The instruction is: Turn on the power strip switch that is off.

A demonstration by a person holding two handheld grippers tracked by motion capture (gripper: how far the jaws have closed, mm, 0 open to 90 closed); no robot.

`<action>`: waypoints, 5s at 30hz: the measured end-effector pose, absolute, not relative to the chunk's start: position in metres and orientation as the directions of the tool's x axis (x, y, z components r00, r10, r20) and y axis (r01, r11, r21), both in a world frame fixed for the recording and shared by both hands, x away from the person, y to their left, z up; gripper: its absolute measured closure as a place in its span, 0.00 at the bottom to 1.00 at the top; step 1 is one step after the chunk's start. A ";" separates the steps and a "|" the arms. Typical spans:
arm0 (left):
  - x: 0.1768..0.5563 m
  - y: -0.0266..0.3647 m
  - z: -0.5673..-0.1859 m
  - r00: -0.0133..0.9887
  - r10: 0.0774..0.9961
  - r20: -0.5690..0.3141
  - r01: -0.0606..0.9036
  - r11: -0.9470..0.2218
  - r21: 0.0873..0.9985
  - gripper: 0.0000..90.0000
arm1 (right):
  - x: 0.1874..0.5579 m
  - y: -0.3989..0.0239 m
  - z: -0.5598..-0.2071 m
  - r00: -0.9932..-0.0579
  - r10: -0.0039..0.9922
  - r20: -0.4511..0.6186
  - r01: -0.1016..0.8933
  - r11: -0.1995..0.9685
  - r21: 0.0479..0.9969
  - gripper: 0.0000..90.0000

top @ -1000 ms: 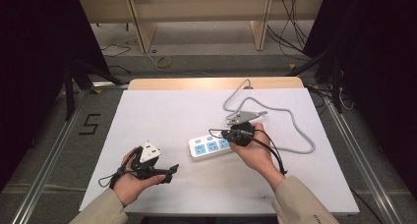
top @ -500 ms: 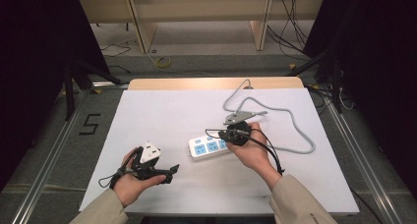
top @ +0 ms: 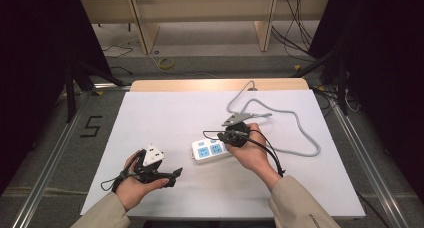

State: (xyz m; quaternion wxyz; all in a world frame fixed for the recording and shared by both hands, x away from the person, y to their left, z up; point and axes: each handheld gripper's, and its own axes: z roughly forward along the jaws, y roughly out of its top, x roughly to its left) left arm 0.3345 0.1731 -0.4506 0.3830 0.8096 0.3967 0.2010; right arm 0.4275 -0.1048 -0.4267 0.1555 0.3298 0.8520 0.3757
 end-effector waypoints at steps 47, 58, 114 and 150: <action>0.334 0.172 -0.451 0.610 0.793 0.020 0.487 -0.395 0.779 0.17 | 0.446 -0.085 -0.433 -0.748 0.664 -0.012 0.476 0.549 0.687 1.00; 0.334 0.172 -0.451 0.616 0.787 0.024 0.485 -0.403 0.776 0.17 | 0.452 -0.079 -0.433 -0.747 0.665 -0.013 0.484 0.556 0.676 1.00; 0.335 0.171 -0.451 0.618 0.786 0.020 0.485 -0.401 0.777 0.17 | 0.471 -0.066 -0.442 -0.741 0.672 0.003 0.538 0.590 0.602 1.00; 0.335 0.170 -0.451 0.618 0.786 0.019 0.486 -0.400 0.777 0.17 | 0.469 -0.059 -0.444 -0.758 0.652 -0.009 0.543 0.639 0.544 1.00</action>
